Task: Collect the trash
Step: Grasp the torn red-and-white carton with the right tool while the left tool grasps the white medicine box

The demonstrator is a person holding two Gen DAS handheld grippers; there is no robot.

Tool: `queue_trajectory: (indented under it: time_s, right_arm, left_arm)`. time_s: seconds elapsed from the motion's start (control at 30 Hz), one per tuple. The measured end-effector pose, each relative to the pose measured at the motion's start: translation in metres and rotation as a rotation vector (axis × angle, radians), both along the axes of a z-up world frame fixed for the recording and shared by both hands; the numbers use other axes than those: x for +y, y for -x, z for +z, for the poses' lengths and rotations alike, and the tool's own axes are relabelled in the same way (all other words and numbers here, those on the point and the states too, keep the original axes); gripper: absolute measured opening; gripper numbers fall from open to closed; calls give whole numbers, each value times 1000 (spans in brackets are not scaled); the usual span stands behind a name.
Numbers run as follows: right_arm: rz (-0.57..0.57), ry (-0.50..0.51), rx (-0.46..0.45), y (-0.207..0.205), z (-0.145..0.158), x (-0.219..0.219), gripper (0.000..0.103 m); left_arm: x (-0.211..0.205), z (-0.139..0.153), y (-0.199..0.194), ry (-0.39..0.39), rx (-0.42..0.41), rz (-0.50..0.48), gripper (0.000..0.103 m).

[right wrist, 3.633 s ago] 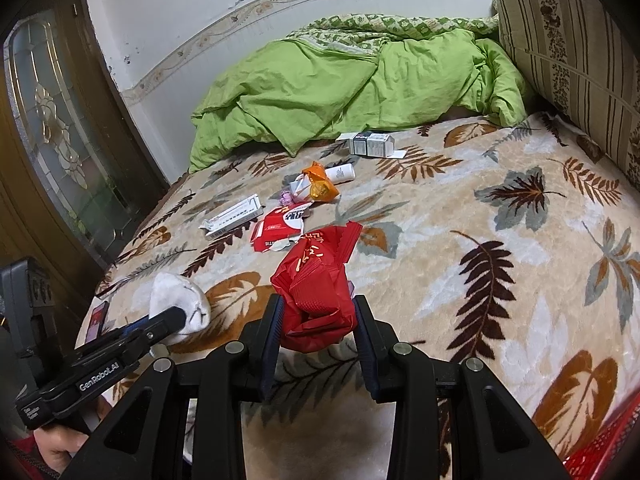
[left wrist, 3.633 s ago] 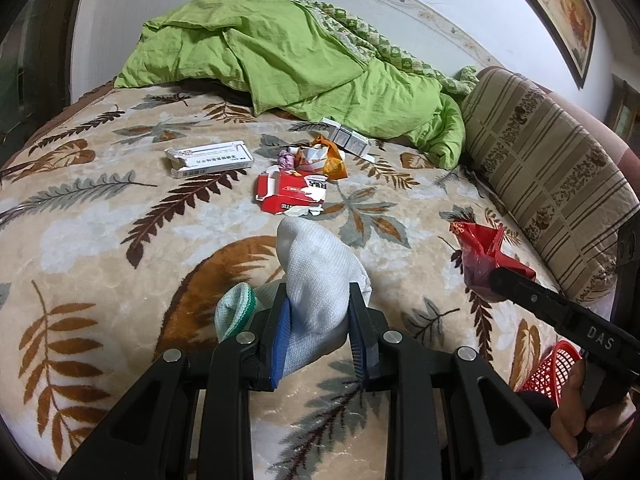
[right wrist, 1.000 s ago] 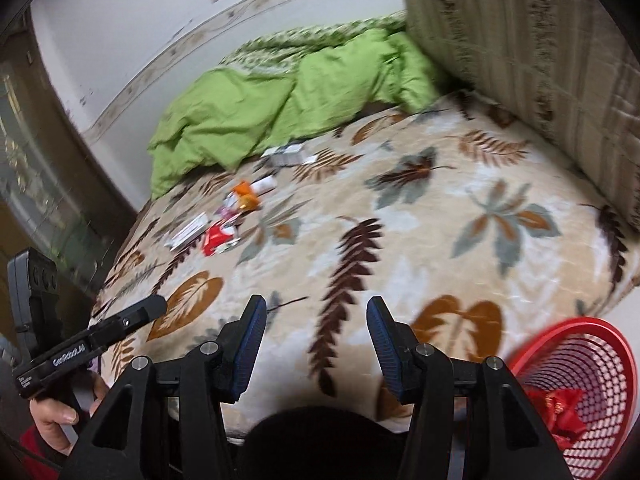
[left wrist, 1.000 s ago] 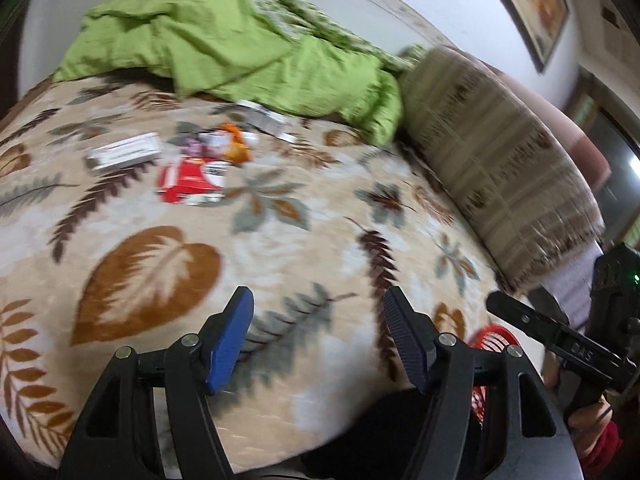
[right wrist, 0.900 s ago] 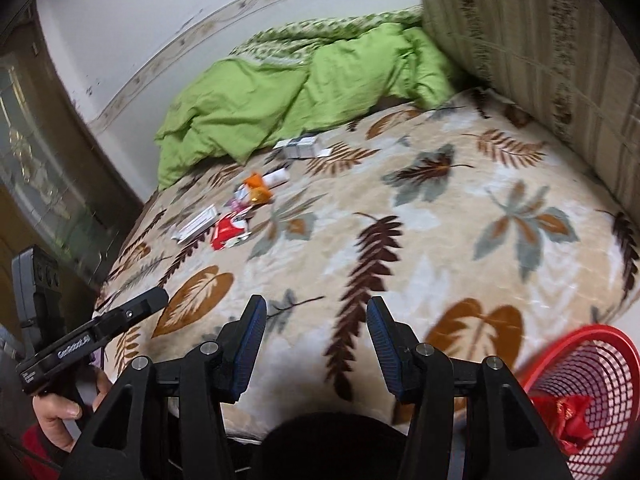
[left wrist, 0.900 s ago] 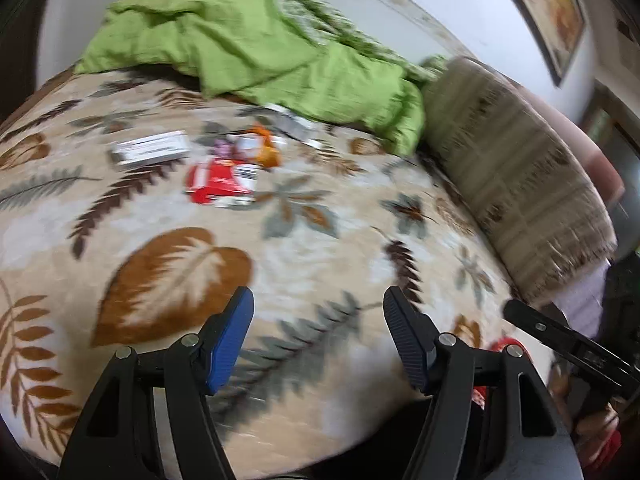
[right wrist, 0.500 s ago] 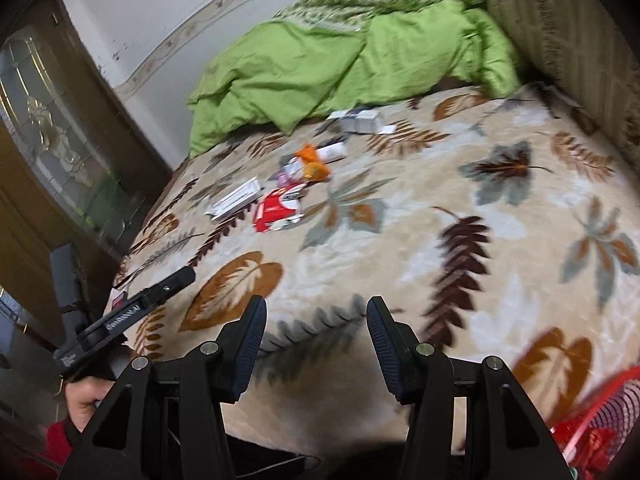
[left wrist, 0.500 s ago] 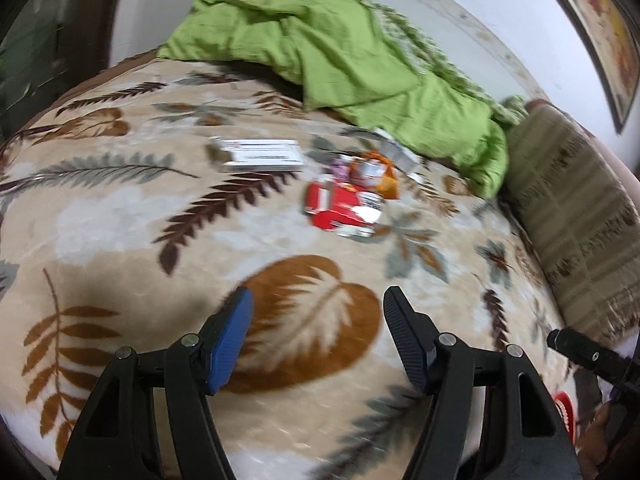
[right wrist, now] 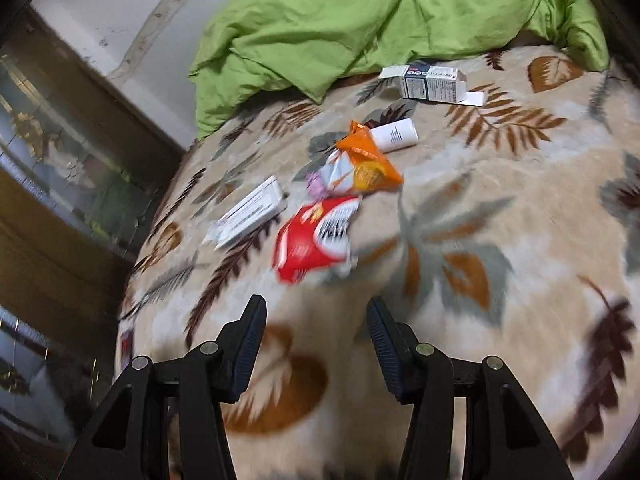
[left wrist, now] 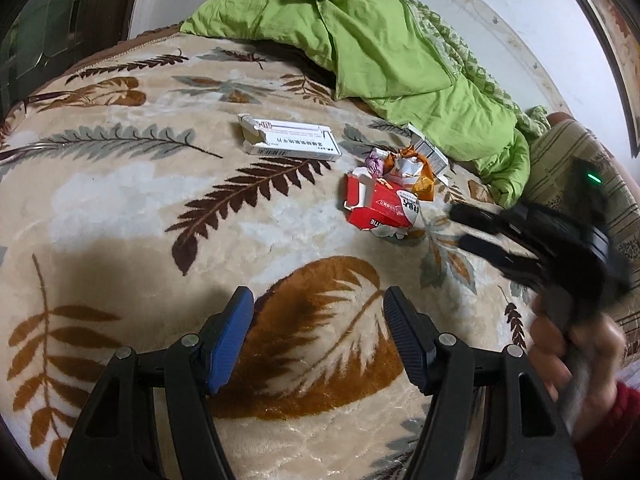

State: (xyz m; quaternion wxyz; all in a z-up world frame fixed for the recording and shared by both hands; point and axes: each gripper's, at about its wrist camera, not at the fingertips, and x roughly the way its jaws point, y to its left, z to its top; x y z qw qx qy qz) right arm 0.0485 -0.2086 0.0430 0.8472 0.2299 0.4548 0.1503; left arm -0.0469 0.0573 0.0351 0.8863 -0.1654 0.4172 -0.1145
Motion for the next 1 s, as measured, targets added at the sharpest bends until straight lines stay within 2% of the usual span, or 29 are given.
queue_trajectory:
  time_s: [0.13, 0.3, 0.37, 0.4, 0.43, 0.5, 0.6, 0.83, 1.0]
  right_arm:
    - [-31, -20, 41, -40, -25, 0, 55]
    - [-30, -149, 76, -66, -49, 6, 55]
    - [-7, -197, 65, -66, -51, 12, 46]
    - [9, -215, 65, -65, -51, 15, 37]
    - [20, -228, 51, -61, -48, 18, 34]
    - [43, -237, 25, -52, -39, 23, 20]
    - [32, -238, -13, -34, -23, 20, 9]
    - [-38, -231, -110, 22, 14, -5, 7]
    - [-55, -197, -158, 74, 26, -12, 7]
  left_arm:
    - [-2, -1, -1, -6, -1, -11, 66]
    - [-5, -1, -3, -11, -6, -27, 66]
    - [-6, -1, -3, -11, -3, -33, 66]
    - [-6, -1, -4, -11, -4, -33, 66]
    - [-6, -1, -3, -9, -6, -33, 66]
    - [-6, 0, -3, -4, -8, -32, 66]
    - [-6, 5, -3, -5, -24, -38, 66]
    - [2, 29, -41, -40, -74, -60, 66]
    - [10, 39, -105, -79, -86, -59, 66]
